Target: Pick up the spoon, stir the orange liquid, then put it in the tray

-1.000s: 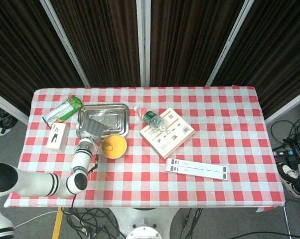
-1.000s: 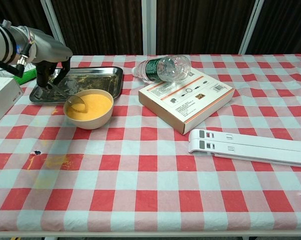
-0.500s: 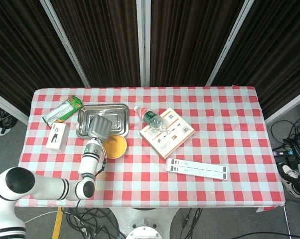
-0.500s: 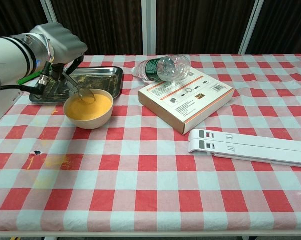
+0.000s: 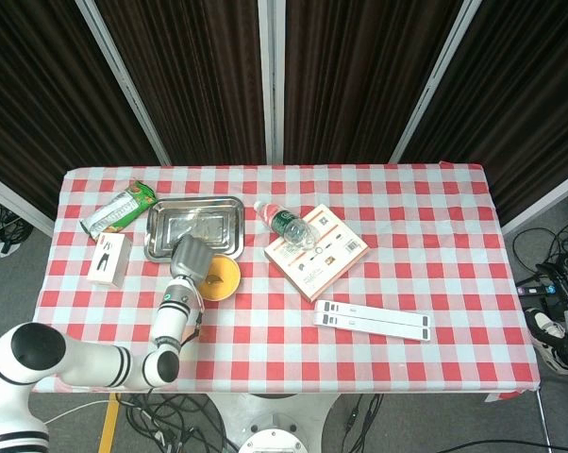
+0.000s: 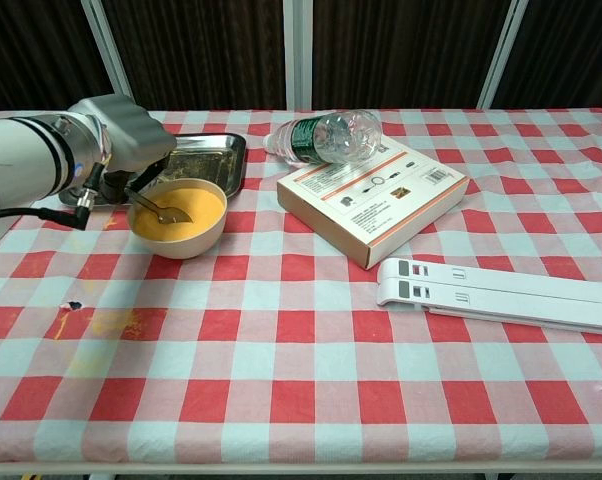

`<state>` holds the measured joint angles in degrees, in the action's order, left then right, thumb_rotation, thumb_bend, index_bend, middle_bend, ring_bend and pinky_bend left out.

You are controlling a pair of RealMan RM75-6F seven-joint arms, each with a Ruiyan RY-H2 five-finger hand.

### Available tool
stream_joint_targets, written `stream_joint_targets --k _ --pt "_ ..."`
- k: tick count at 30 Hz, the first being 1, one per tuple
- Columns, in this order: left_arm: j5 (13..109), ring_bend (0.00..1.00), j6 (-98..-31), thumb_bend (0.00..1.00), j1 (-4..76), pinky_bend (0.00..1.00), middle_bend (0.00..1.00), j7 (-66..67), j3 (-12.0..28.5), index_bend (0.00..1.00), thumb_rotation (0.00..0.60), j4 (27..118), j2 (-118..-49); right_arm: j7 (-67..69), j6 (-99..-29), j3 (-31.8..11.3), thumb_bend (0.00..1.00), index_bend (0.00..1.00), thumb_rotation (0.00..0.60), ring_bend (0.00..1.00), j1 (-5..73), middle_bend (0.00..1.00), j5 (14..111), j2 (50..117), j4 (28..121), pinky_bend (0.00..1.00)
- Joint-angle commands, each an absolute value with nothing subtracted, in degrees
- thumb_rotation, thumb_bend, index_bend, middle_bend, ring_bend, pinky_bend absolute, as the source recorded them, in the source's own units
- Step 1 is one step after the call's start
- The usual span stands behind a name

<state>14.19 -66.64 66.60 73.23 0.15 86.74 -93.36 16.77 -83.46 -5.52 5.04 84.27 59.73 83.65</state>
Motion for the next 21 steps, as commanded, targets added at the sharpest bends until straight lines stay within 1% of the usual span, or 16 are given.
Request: stream_joint_targets --k 1,4,12,21 --pt "10.19 0.96 -62.95 0.48 66.58 0.96 0.99 72.7 2.59 0.68 0.6 88.32 -90.83 16.82 -83.46 -5.49 0.25 0.14 0.6 0.02 5.02 0.15 84.3 59.78 83.61 0.06" --pt "6.75 0.96 -60.25 0.48 66.88 0.96 0.99 72.08 4.12 0.68 0.6 88.85 -88.93 16.88 -83.61 -5.45 0.25 0.14 0.6 0.02 4.92 0.15 84.37 59.81 83.53 0.06" --pt "-0.7 0.96 -54.19 0.48 68.38 0.96 0.99 70.66 6.36 0.68 0.6 89.62 -84.43 16.97 -83.79 -5.46 0.25 0.14 0.6 0.02 4.82 0.15 84.42 59.84 83.46 0.06" --pt "-5.76 0.96 -51.61 0.49 71.67 0.96 0.99 70.28 6.9 0.68 0.6 89.74 -81.14 17.19 -83.8 -5.53 0.25 0.14 0.6 0.02 4.87 0.15 84.49 59.94 83.28 0.06"
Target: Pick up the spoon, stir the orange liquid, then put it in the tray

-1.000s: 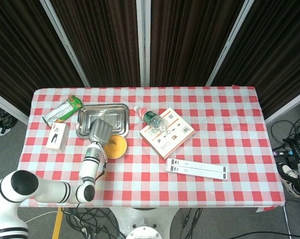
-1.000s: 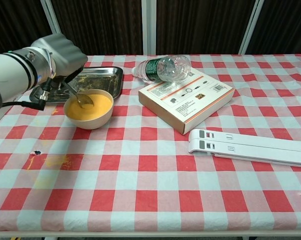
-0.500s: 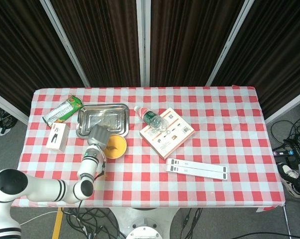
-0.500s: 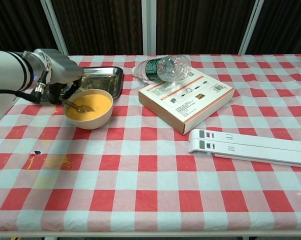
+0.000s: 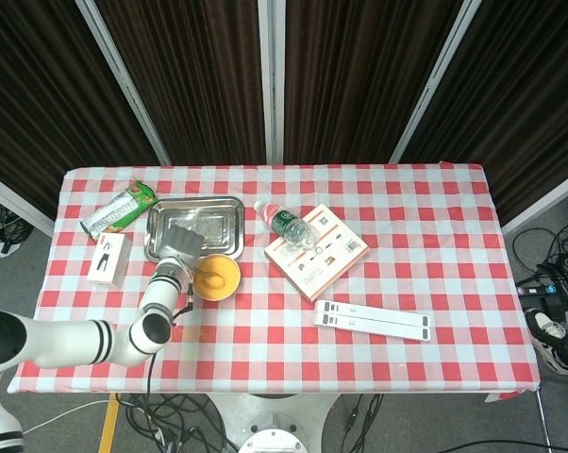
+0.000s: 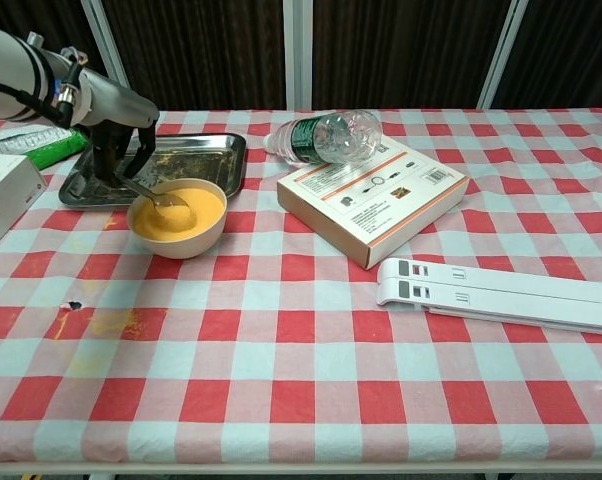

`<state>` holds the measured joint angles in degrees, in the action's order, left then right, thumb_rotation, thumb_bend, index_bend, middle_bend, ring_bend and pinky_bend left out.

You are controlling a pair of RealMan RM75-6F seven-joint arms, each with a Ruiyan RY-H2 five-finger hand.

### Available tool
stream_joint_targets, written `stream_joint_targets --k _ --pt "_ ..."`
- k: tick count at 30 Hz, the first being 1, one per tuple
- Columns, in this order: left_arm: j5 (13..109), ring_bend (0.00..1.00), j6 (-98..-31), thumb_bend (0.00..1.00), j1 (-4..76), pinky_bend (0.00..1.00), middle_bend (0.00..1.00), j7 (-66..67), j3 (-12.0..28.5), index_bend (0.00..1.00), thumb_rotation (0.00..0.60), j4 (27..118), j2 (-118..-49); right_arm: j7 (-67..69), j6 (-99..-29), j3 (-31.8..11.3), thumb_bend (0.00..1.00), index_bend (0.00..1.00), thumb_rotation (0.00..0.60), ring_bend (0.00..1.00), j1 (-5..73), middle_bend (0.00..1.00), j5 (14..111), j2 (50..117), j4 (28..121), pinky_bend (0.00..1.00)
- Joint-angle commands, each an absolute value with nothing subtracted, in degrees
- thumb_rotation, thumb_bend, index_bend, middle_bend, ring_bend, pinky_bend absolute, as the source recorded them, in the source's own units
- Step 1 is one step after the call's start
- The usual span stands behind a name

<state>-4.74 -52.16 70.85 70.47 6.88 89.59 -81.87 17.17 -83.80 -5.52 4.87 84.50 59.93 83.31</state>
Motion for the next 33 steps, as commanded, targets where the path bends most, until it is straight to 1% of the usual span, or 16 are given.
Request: stream_joint_targets --k 1,7,9,12,14,20,27,33 --pt "-6.22 0.96 -51.45 0.49 71.95 0.96 0.99 70.24 6.83 0.68 0.6 89.76 -80.93 17.22 -83.78 -5.53 0.25 0.14 0.6 0.02 4.87 0.15 84.48 59.93 83.26 0.06" --pt "-9.45 0.96 -49.87 0.49 73.48 0.96 0.99 69.27 6.73 0.68 0.6 89.39 -79.41 17.32 -83.95 -5.52 0.25 0.14 0.6 0.02 4.72 0.15 84.46 59.88 83.21 0.06" --pt "-8.82 0.96 -50.65 0.48 73.73 0.96 0.99 68.87 6.41 0.68 0.6 89.45 -79.31 17.33 -84.01 -5.51 0.25 0.14 0.6 0.02 4.67 0.15 84.45 59.88 83.2 0.06" --pt "-5.11 0.96 -53.53 0.49 73.63 0.96 0.99 67.95 5.39 0.68 0.6 90.48 -79.75 17.28 -83.99 -5.52 0.25 0.14 0.6 0.02 4.68 0.15 84.45 59.88 83.21 0.06" --pt "-1.15 0.96 -56.25 0.49 73.1 0.96 0.99 66.96 4.48 0.68 0.6 91.46 -80.53 17.25 -83.91 -5.54 0.25 0.14 0.6 0.02 4.76 0.15 84.48 59.9 83.25 0.06" --pt "12.97 0.96 -64.94 0.49 70.59 0.96 0.99 65.49 -0.03 0.68 0.6 91.75 -84.62 17.02 -83.74 -5.57 0.25 0.14 0.6 0.02 4.92 0.15 84.55 59.91 83.47 0.06" --pt "34.05 0.96 -76.31 0.48 65.03 0.96 0.98 65.37 -8.24 0.68 0.6 87.99 -90.22 16.57 -83.6 -5.56 0.25 0.14 0.6 0.02 5.04 0.15 84.6 59.79 83.91 0.06" --pt "45.18 0.96 -81.08 0.49 60.74 0.96 0.98 65.52 -11.67 0.68 0.6 84.78 -93.02 16.19 -83.8 -5.67 0.25 0.14 0.6 0.02 5.12 0.15 84.74 59.63 84.35 0.06"
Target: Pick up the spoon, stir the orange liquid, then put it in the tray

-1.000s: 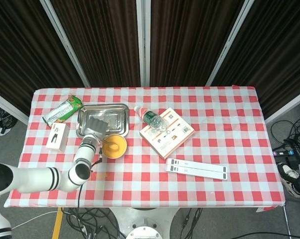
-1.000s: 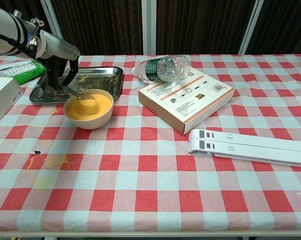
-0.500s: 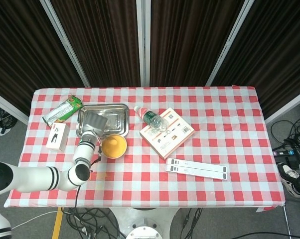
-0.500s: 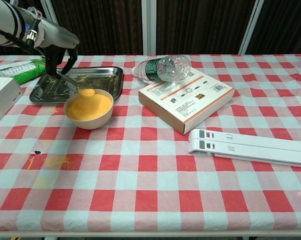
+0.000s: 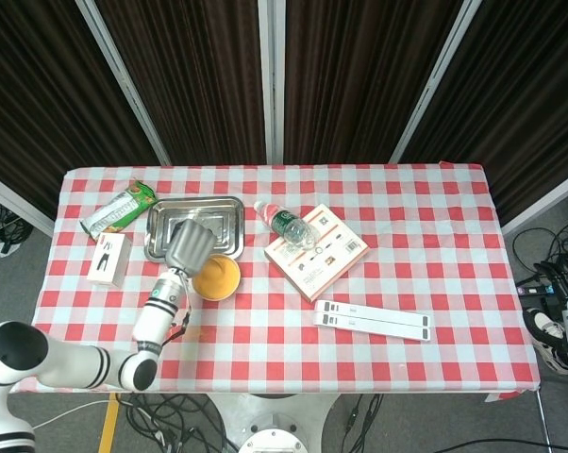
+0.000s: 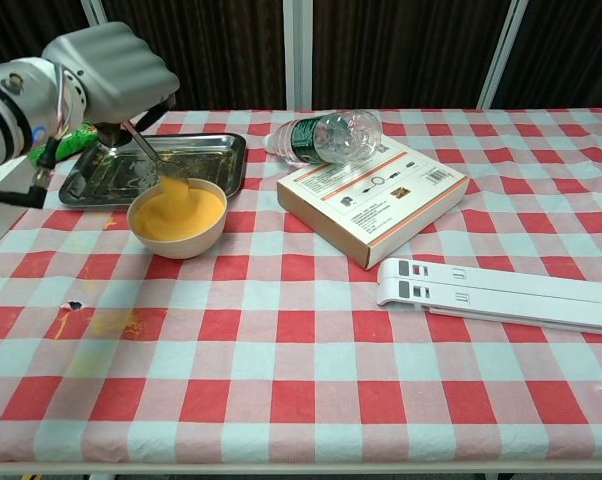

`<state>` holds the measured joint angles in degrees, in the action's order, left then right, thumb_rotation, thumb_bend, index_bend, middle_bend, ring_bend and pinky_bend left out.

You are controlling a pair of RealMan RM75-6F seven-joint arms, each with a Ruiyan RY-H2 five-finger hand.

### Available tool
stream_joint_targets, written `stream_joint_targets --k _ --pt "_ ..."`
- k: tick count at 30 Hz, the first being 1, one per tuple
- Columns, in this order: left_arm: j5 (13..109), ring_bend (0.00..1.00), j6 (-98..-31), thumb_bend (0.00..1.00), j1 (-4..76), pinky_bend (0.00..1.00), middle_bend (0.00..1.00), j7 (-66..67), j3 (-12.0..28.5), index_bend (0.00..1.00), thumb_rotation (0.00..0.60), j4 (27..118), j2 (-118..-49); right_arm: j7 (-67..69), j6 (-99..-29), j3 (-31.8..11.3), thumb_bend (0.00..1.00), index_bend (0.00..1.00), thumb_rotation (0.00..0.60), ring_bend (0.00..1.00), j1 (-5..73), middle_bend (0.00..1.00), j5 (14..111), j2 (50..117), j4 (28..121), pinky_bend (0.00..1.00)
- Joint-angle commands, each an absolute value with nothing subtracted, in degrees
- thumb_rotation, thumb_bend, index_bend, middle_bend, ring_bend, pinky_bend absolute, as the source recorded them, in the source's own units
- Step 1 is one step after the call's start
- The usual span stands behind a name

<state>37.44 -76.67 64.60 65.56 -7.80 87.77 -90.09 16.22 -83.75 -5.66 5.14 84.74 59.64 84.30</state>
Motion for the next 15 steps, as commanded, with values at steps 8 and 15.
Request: stream_joint_targets --k 8,15 --pt "59.13 0.96 -85.42 0.48 54.73 0.96 0.98 60.61 -13.05 0.68 0.6 75.57 -96.76 15.8 -83.81 -5.73 0.25 0.14 0.6 0.02 5.17 0.15 84.7 59.43 84.78 0.06" --pt "65.52 0.96 -86.57 0.49 51.44 0.96 0.98 60.35 -11.06 0.68 0.6 68.61 -99.1 15.19 -84.06 -5.8 0.25 0.14 0.6 0.02 5.16 0.15 84.79 59.13 85.53 0.06"
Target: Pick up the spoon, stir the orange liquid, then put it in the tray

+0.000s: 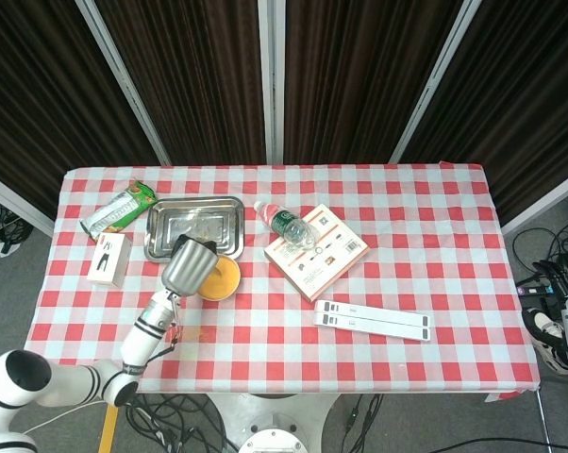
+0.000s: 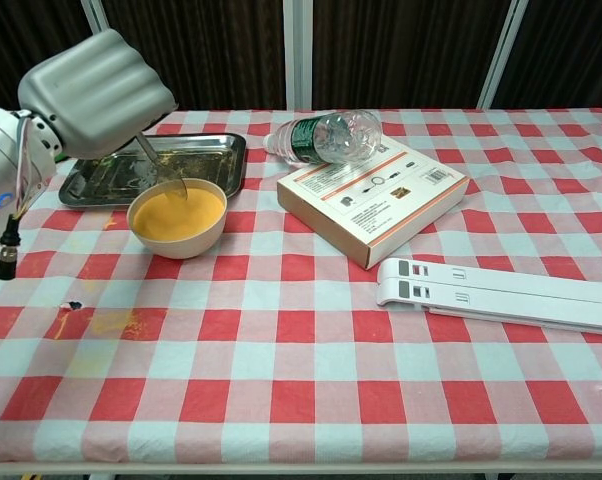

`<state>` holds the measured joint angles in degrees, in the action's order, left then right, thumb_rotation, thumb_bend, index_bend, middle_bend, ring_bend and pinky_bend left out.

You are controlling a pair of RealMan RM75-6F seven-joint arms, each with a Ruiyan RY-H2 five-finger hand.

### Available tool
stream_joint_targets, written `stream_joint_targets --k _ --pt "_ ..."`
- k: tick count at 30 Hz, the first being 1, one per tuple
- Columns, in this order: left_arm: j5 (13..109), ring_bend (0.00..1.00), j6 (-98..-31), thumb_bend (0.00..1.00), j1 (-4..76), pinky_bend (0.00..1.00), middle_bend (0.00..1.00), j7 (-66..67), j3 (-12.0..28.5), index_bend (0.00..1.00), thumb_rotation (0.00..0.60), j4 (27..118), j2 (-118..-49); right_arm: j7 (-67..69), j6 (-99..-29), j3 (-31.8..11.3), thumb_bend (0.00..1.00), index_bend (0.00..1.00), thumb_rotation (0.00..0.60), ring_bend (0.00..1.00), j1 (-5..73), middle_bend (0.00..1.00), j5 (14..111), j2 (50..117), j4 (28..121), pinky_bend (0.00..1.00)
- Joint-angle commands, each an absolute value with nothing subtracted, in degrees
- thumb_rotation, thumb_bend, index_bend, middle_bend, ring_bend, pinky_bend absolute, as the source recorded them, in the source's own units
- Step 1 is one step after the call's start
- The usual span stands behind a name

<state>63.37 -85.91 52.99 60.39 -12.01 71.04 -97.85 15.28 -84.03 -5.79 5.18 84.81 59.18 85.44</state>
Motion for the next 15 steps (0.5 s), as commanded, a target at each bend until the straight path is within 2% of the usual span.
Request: stream_joint_targets --k 1,10,15 --pt "66.5 0.96 -86.67 0.49 51.08 0.96 0.98 60.75 -10.71 0.68 0.6 67.66 -99.4 15.1 -84.08 -5.81 0.25 0.14 0.6 0.02 5.15 0.15 84.76 59.07 85.66 0.06" --pt "71.09 0.96 -86.3 0.49 48.62 0.96 0.99 62.77 -6.84 0.68 0.6 63.75 -101.2 14.98 -84.22 -5.77 0.25 0.14 0.6 0.02 4.96 0.15 84.57 58.97 85.88 0.06" --pt "73.75 0.96 -85.84 0.52 47.18 0.96 0.99 56.62 -4.48 0.68 0.6 62.32 -101.96 15.1 -84.35 -5.82 0.25 0.14 0.6 0.02 4.84 0.15 84.43 58.96 85.76 0.06"
